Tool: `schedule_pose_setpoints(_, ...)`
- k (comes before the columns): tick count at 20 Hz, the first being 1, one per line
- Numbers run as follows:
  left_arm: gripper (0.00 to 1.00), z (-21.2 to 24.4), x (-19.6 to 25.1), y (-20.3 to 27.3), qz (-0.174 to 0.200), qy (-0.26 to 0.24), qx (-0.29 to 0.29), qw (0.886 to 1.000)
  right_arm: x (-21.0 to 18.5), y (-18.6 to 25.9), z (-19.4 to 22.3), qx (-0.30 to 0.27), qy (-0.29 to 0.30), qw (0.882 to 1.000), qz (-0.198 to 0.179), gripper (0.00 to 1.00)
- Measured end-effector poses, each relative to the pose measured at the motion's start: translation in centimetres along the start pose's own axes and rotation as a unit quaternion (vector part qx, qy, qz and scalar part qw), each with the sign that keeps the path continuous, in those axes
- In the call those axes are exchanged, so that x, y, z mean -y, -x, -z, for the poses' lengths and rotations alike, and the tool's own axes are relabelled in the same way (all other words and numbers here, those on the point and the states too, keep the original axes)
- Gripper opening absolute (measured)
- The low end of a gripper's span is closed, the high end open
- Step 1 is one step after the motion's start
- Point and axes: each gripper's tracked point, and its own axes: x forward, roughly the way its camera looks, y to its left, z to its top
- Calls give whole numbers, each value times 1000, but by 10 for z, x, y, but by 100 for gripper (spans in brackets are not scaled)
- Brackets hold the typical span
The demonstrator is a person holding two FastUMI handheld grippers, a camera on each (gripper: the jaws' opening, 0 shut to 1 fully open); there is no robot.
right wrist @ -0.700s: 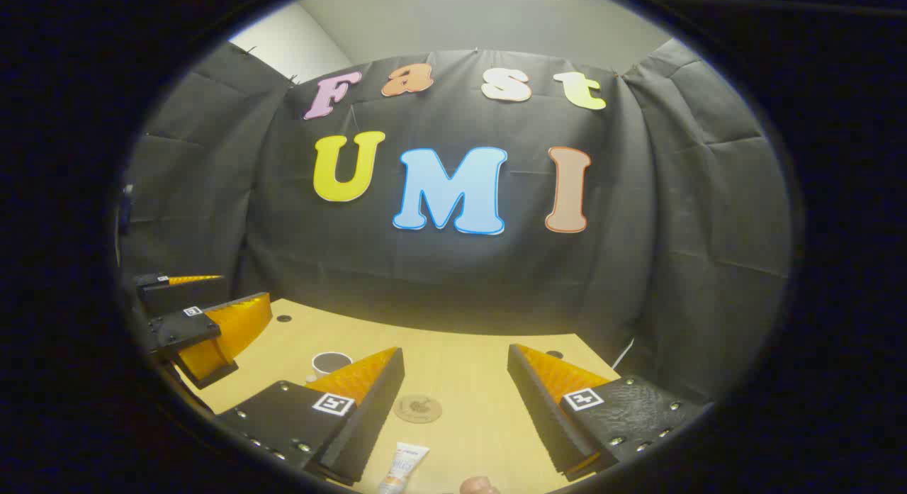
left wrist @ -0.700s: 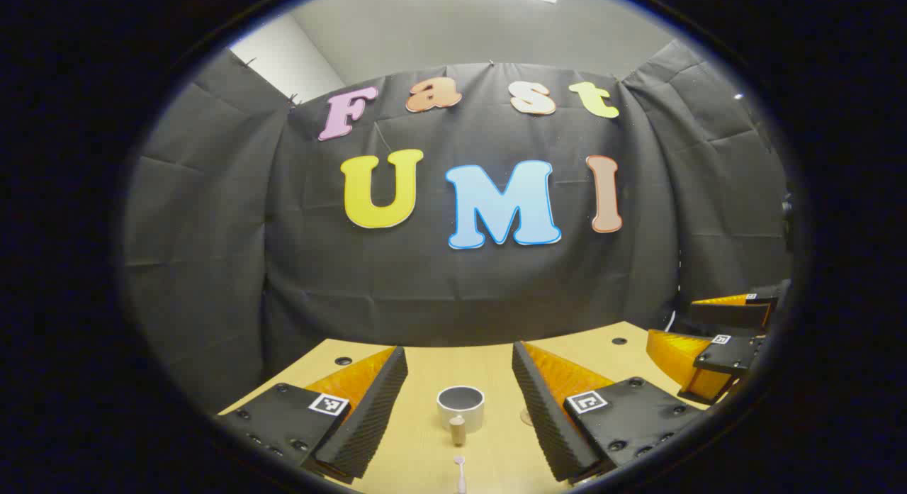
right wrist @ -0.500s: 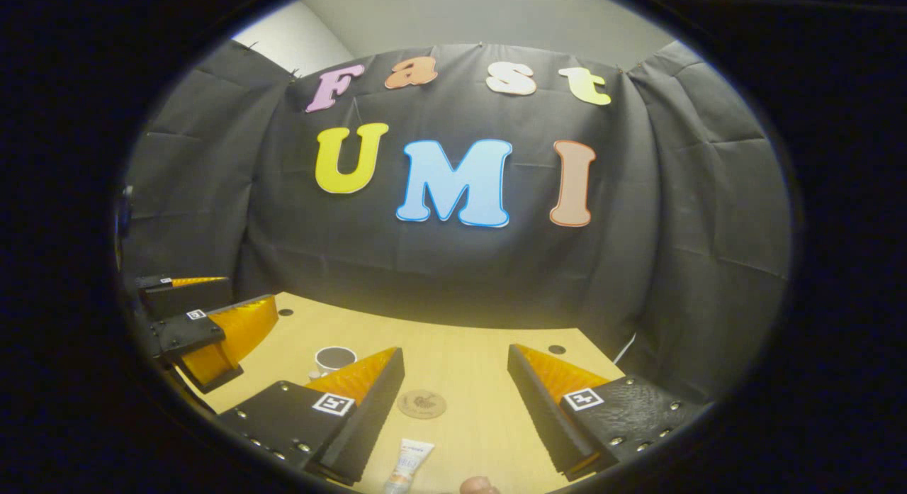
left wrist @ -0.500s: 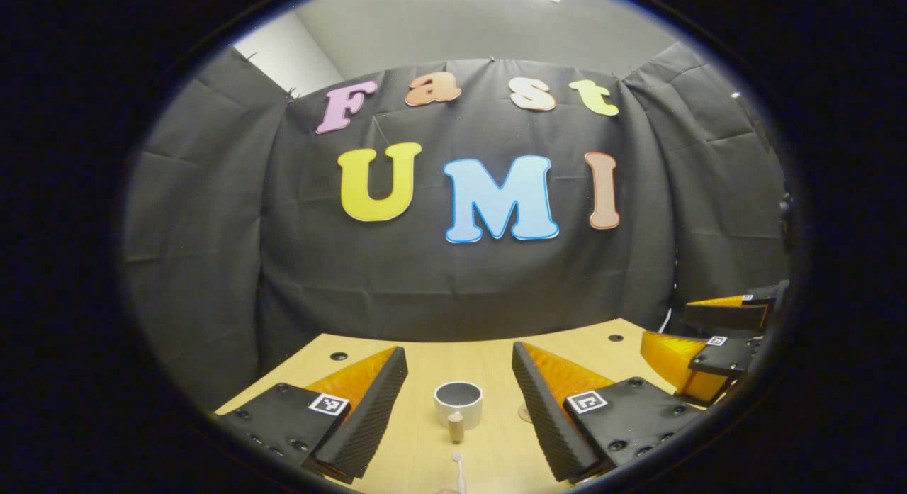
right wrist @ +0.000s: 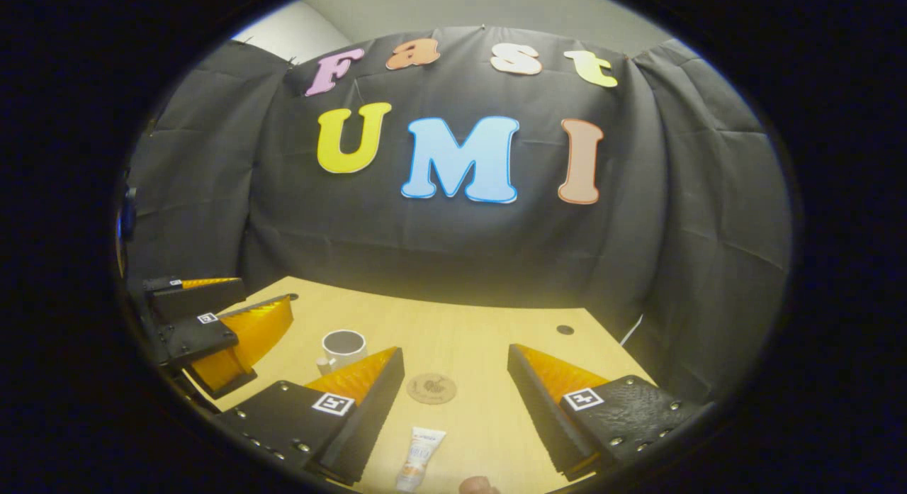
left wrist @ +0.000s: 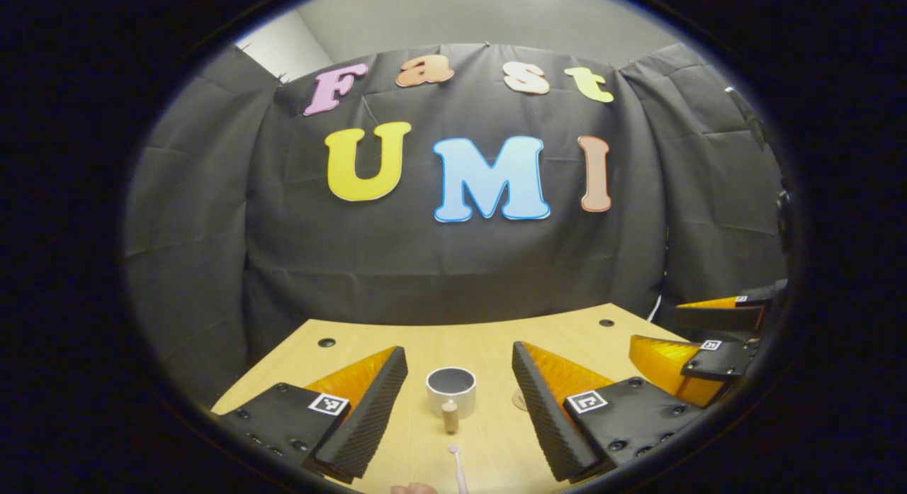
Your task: Put the toothbrush and toothpaste on the desktop into the cup, then pick up the cup and place it on the coaster on the desktop.
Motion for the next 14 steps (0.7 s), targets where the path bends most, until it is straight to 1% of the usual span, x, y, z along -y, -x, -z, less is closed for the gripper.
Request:
schedule_pose_setpoints(1, 99, 1, -1, -1, 0, 2, -3, 1000, 0, -1, 2, -6, -4, 1000, 0, 92)
schedule_pose_setpoints(3, 99, 6, -3, -2, 1, 4, -9, 1000, 0, -2, 7, -16, -10, 1000, 1, 92)
schedule_pose_setpoints(4, 95, 7, -4, -3, 1, 5, -11, 1000, 1, -4, 10, -20, -12, 1000, 2, 92)
schedule_pose_setpoints(5, 99, 10, -4, -5, 1, 6, -15, 1000, 0, -3, 11, -23, -14, 1000, 2, 87)
schedule_pose_setpoints(6, 99, 14, -4, -7, 2, 8, -21, 1000, 0, -5, 14, -28, -16, 999, 2, 92)
schedule_pose_setpoints(7, 99, 18, -5, -8, 3, 10, -27, 1000, 0, -7, 16, -33, -17, 999, 1, 92)
schedule_pose_setpoints(8, 99, 23, -5, -10, 4, 12, -37, 999, -1, -8, 19, -39, -19, 999, -1, 87)
schedule_pose_setpoints(9, 100, 32, -5, -11, 5, 15, -50, 999, -3, -9, 23, -47, -21, 999, -4, 92)
schedule_pose_setpoints(12, 100, 64, -4, -13, 13, 39, -98, 994, -9, -11, 40, -81, -26, 996, -13, 92)
schedule_pose_setpoints(14, 100, 85, -7, -14, 10, 50, -133, 990, -13, -13, 53, -111, -34, 993, -21, 92)
